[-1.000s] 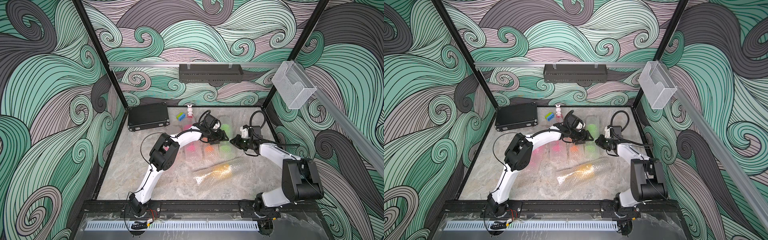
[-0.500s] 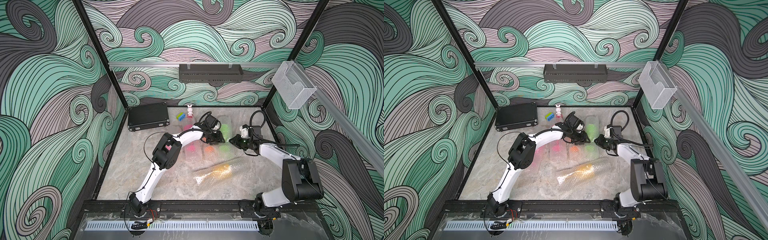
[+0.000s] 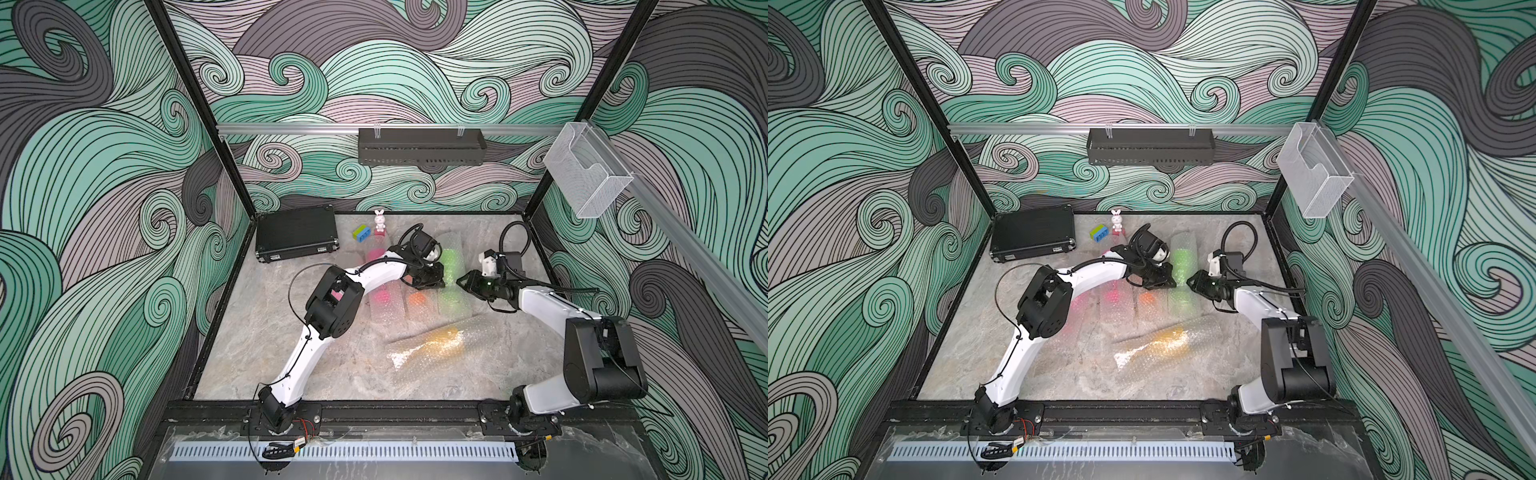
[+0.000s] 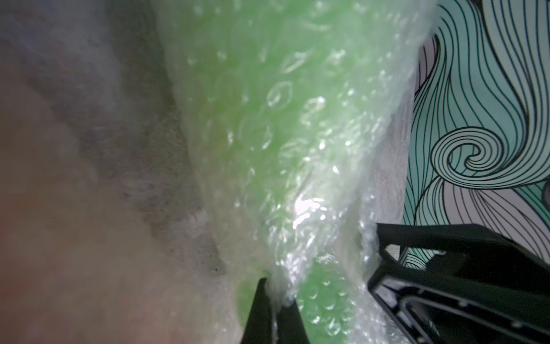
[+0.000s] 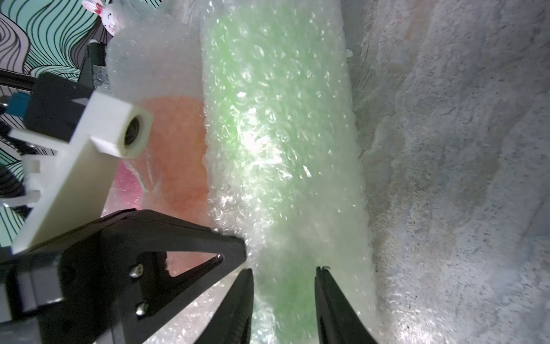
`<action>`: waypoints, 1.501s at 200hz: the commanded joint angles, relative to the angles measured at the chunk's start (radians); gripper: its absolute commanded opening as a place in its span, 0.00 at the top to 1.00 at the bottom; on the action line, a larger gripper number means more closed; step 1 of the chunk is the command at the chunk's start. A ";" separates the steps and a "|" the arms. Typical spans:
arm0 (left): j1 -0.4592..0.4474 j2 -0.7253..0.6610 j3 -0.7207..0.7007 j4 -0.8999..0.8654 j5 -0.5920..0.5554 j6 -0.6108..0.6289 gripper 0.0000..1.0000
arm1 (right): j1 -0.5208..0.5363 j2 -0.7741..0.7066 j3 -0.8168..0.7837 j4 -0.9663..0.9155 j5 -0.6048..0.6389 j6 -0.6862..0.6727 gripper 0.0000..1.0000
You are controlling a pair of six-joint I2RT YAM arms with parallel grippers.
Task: Unpack wine glasses from bubble wrap
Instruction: Unwrap the bubble wrap at the center of the board.
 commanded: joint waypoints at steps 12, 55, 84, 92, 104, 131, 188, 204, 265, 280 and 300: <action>-0.005 -0.021 0.036 -0.026 0.011 0.011 1.00 | 0.016 -0.034 0.038 -0.056 0.065 -0.043 0.50; -0.008 -0.036 0.061 -0.045 0.005 0.016 1.00 | 0.083 -0.041 0.078 -0.117 0.202 -0.089 0.46; -0.013 -0.041 0.078 -0.062 0.003 0.026 1.00 | 0.120 -0.001 0.124 -0.175 0.322 -0.123 0.47; -0.013 -0.043 0.080 -0.065 0.003 0.026 1.00 | 0.122 0.009 0.131 -0.181 0.345 -0.125 0.48; -0.015 -0.046 0.080 -0.068 0.004 0.027 1.00 | 0.120 0.022 0.143 -0.190 0.374 -0.129 0.48; -0.015 -0.048 0.081 -0.072 0.009 0.029 1.00 | 0.122 0.048 0.182 -0.211 0.419 -0.141 0.49; -0.016 -0.050 0.092 -0.083 0.010 0.043 1.00 | 0.134 0.052 0.218 -0.232 0.433 -0.161 0.49; -0.016 -0.046 0.098 -0.085 0.014 0.041 1.00 | 0.154 0.042 0.211 -0.234 0.417 -0.166 0.49; -0.016 -0.047 0.114 -0.094 0.016 0.045 1.00 | 0.174 0.085 0.212 -0.240 0.463 -0.157 0.49; -0.017 -0.048 0.114 -0.095 0.017 0.046 1.00 | 0.174 0.102 0.223 -0.240 0.490 -0.161 0.49; -0.019 -0.048 0.114 -0.097 0.017 0.051 1.00 | 0.172 0.118 0.246 -0.268 0.523 -0.167 0.49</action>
